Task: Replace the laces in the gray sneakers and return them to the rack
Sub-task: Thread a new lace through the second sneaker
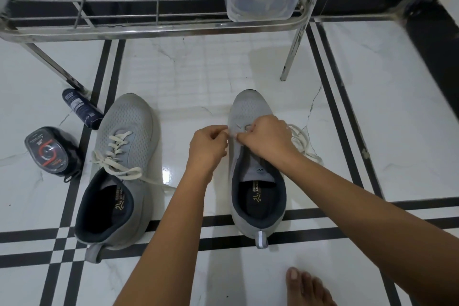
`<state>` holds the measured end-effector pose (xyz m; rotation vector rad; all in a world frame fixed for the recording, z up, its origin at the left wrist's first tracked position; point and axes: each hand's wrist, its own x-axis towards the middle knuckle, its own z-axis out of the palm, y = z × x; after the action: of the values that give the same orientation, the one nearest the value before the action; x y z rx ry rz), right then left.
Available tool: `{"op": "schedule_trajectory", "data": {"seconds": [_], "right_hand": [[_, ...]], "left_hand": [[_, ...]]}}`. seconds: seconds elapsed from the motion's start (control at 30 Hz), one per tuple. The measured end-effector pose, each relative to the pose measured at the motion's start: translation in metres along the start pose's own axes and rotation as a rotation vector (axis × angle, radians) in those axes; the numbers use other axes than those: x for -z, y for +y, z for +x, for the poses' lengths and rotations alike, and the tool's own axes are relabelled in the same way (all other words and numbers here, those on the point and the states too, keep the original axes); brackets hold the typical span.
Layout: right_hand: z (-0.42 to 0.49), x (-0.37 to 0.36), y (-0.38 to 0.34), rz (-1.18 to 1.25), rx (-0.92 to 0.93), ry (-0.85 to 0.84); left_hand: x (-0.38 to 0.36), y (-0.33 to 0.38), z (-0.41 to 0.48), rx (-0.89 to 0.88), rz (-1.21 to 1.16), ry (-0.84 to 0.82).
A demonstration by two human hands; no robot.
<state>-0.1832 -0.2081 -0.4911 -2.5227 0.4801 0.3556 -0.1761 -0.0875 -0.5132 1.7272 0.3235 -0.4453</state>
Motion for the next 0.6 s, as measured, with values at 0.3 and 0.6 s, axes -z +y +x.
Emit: {"op": "schedule_trajectory", "data": {"seconds": [0.3,0.6], "right_hand": [[-0.007,-0.006,0.006,0.119,0.016,0.031],[-0.006,-0.012,0.007,0.19,0.042,0.101]], "left_hand": [[-0.009,-0.005,0.02,-0.27,0.145,0.14],[0.018,0.011,0.016,0.3,-0.478,0.346]]}}
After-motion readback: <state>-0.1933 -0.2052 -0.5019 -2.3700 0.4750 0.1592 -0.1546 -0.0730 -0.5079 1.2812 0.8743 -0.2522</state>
